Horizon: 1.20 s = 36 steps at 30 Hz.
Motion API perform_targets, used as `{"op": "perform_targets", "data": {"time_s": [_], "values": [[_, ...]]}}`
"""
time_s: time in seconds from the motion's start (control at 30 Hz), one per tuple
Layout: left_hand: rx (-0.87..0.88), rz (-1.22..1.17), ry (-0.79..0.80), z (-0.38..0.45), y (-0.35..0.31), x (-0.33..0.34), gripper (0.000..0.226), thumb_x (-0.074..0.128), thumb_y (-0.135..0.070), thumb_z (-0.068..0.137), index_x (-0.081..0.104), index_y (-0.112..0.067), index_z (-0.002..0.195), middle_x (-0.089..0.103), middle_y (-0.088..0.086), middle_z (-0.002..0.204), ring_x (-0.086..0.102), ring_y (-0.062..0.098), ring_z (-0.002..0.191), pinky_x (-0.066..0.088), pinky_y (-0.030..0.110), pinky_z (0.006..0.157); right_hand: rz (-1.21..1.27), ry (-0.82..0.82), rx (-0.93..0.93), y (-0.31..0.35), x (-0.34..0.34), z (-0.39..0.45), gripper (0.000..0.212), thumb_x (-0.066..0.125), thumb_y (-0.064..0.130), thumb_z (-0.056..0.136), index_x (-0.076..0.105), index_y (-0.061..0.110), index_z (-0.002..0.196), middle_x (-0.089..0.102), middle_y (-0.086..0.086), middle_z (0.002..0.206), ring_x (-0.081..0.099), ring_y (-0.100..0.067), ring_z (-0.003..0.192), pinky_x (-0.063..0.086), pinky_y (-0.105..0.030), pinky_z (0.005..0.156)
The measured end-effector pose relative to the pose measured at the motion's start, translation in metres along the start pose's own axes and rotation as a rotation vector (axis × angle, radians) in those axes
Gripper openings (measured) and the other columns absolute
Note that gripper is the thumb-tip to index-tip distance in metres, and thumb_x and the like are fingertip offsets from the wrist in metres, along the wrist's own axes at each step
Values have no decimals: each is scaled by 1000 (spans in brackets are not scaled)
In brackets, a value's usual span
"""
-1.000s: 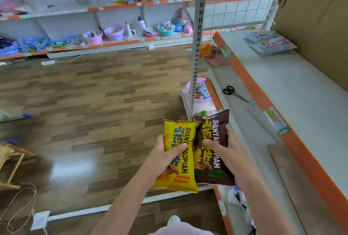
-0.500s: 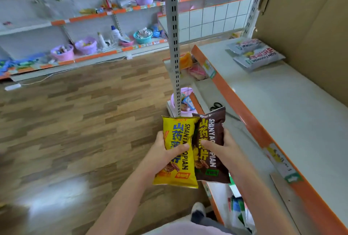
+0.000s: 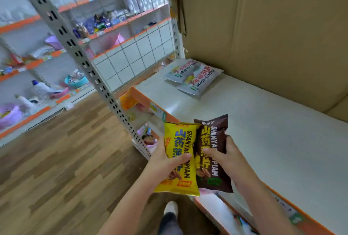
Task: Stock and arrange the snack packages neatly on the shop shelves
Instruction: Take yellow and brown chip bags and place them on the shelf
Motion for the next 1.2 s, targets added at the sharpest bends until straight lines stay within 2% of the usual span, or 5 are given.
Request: {"op": "perform_targets", "data": {"time_s": [0.13,0.3,0.57,0.8,1.2], "values": [[85,103,107,68,-27,3,56,81,-27,69,48,-25,114,70,-3,98,70,14,80,58,37,66,53,-177,-1,4,-8,22,26,69,16,80,52,25,99,69,-2,96,69,-21,84,54,-44,82],[243,341,217,133,-62,-3,53,77,-32,74,47,-18,114,65,-4,99,65,5,75,49,16,56,55,-377,21,14,3,46,22,69,16,81,54,22,95,69,-2,93,68,-17,79,54,-35,72],[364,603,441,174,-77,35,52,73,-49,72,52,-21,109,64,1,102,65,23,91,55,42,77,-96,-641,92,11,-27,47,12,68,21,83,58,19,90,68,-8,94,65,-25,84,52,-38,79],[561,716,361,178,-93,63,63,61,-60,77,49,-14,120,57,8,114,53,26,108,43,35,86,-271,-796,99,16,-54,44,22,58,32,89,42,25,77,59,-5,93,57,-24,91,35,-27,69],[695,637,275,189,-118,15,61,57,-44,87,40,-9,133,54,11,120,54,27,107,47,42,87,-293,-816,-129,59,-13,77,24,55,29,91,44,11,104,62,-10,102,58,-30,95,42,-31,70]]}}
Point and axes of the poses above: each hand's wrist, its own z-axis towards the middle knuckle, its own x-axis out of the palm, y = z × x, the point moved 10 cm from there along z, towards the middle knuckle
